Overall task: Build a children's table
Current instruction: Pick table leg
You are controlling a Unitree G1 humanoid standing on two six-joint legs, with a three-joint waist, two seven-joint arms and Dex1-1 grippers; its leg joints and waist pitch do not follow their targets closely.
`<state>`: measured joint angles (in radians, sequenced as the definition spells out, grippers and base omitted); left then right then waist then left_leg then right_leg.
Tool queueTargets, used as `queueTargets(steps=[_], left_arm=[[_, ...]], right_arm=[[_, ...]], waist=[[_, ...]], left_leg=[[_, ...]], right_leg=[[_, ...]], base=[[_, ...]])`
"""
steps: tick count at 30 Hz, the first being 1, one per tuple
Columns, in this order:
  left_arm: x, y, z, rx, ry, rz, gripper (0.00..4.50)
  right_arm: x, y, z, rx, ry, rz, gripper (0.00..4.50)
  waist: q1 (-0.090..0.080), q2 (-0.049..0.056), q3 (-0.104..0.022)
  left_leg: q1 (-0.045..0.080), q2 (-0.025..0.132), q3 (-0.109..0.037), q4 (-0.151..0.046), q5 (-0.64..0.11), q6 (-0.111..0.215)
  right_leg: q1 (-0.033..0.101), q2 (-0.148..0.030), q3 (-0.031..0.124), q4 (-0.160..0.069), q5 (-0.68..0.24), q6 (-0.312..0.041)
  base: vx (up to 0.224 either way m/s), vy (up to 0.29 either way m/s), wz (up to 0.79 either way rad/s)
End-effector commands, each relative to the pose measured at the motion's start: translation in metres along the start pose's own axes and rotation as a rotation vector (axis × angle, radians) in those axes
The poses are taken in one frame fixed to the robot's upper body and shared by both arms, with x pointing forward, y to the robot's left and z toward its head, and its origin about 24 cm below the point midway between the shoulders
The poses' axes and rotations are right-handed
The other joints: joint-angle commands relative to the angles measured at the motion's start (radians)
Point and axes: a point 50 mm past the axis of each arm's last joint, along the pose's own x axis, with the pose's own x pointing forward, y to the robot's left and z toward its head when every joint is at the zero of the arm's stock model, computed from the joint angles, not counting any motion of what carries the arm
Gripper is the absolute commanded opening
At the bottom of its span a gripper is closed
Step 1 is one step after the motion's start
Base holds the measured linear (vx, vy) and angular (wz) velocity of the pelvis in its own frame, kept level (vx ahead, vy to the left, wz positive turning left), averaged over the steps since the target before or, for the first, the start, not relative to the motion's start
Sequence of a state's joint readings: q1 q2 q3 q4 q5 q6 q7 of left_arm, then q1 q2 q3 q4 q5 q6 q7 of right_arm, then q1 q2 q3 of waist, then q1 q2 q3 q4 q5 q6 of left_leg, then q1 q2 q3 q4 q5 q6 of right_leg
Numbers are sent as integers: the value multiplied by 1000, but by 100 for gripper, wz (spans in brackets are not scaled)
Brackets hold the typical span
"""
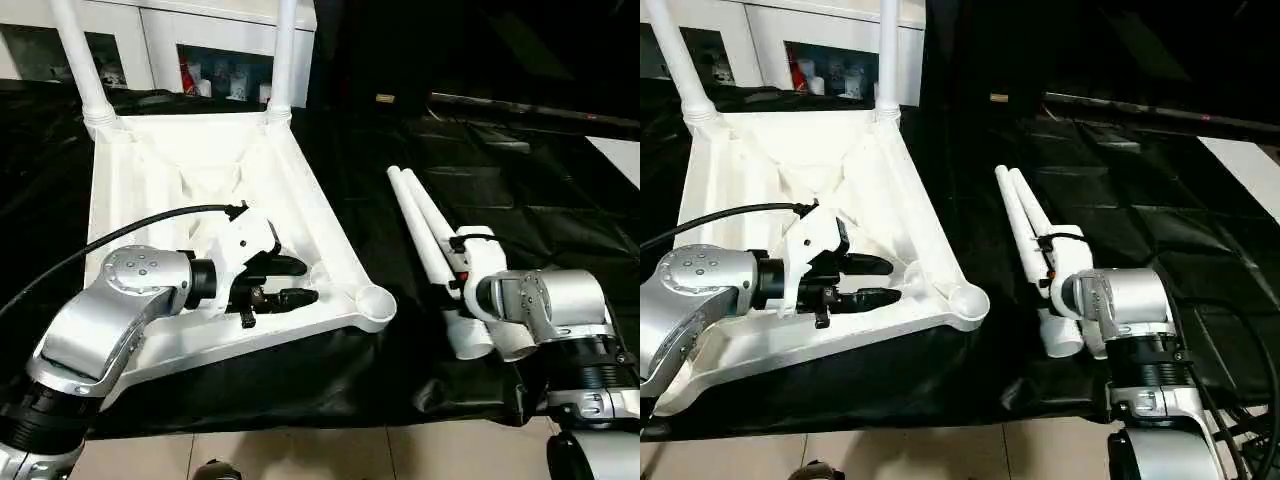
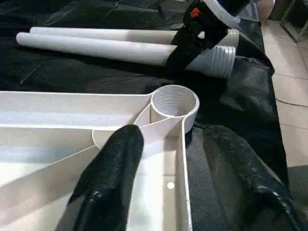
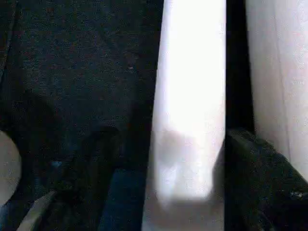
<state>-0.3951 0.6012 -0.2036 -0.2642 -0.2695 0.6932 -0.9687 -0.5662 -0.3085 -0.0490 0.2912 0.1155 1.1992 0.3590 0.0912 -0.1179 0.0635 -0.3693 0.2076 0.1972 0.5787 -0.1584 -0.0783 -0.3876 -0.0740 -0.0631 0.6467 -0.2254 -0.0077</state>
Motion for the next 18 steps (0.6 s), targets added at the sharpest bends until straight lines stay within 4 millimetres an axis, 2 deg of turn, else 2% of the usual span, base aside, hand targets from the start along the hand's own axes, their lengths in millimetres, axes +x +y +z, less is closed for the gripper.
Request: queueTargets(steps=[1, 5, 7, 11, 15, 17, 18], left_arm=[[2, -3, 4, 24, 1, -4, 291], [3, -5, 6, 23, -6, -13, 318], [3, -6, 5, 25, -2, -13, 335], [3, -5, 5, 28, 0, -10, 369], [2, -5, 5, 30, 2, -7, 405], [2, -4, 5, 33, 4, -4, 426], [2, -4, 6, 36, 5, -2, 434]], right_arm=[[-2, 0, 4, 4, -2, 5, 355], [-1, 5, 6, 8, -11, 38, 355], [2, 4, 5, 4, 0, 30, 327], [4, 5, 1, 0, 12, 31, 301], [5, 9, 0, -3, 21, 47, 298], [7, 10, -1, -1, 26, 54, 262], [7, 11, -2, -5, 33, 57, 262]], waist=[[4, 8, -68], [3, 7, -68], [3, 4, -67], [6, 6, -69], [6, 5, -69], [6, 4, -69], [6, 5, -69]], left_leg=[[19, 23, -11, -56, -90, -74], [19, 24, -11, -56, -92, -74], [18, 23, -11, -55, -89, -75], [19, 23, -11, -55, -80, -78], [18, 23, -11, -56, -93, -79], [18, 23, -11, -56, -97, -78], [18, 23, -12, -56, -98, -79]], right_leg=[[41, -59, 51, -71, -68, -123], [40, -59, 50, -71, -69, -125], [41, -59, 51, -71, -71, -122], [41, -58, 50, -69, -53, -123], [41, -59, 50, -70, -65, -119], [41, -59, 50, -70, -71, -118], [41, -59, 50, -71, -73, -118]], base=[[0, 0, 0], [0, 0, 0], [0, 0, 0], [0, 0, 0], [0, 0, 0], [0, 0, 0], [0, 0, 0]])
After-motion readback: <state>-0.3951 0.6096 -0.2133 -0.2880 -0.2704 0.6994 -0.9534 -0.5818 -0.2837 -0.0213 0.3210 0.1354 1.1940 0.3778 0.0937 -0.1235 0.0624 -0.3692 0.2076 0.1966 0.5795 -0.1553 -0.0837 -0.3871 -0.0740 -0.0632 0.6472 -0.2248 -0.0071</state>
